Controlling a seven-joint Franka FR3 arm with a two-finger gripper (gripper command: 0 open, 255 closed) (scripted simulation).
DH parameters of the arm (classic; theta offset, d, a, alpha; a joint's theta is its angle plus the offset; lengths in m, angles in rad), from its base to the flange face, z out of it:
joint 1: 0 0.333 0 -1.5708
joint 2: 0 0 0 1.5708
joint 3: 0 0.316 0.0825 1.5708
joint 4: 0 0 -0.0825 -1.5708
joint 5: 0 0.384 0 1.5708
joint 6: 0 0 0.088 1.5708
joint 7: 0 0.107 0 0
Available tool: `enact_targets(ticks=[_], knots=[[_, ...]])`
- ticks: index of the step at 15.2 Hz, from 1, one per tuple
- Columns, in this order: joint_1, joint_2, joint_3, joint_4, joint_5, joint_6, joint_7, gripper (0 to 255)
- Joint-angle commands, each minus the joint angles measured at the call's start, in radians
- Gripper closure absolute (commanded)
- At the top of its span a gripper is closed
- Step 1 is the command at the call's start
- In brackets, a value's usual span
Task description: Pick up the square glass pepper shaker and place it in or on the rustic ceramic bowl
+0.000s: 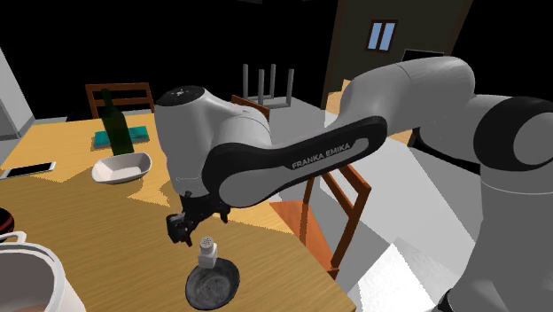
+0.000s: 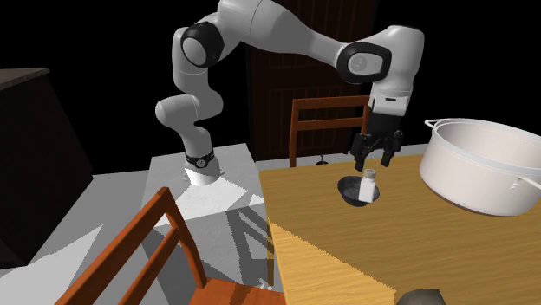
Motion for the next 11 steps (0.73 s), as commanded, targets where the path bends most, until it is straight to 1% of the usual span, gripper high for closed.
enact_targets(ticks=[1, 3, 11], knots=[[0.005, -0.010, 0.005, 0.038, 0.009, -0.046, -0.009, 0], [0.014, -0.017, 0.010, 0.089, 0.016, -0.101, -0.016, 0], [0.014, -0.017, 0.010, 0.089, 0.016, -0.101, -0.016, 0]])
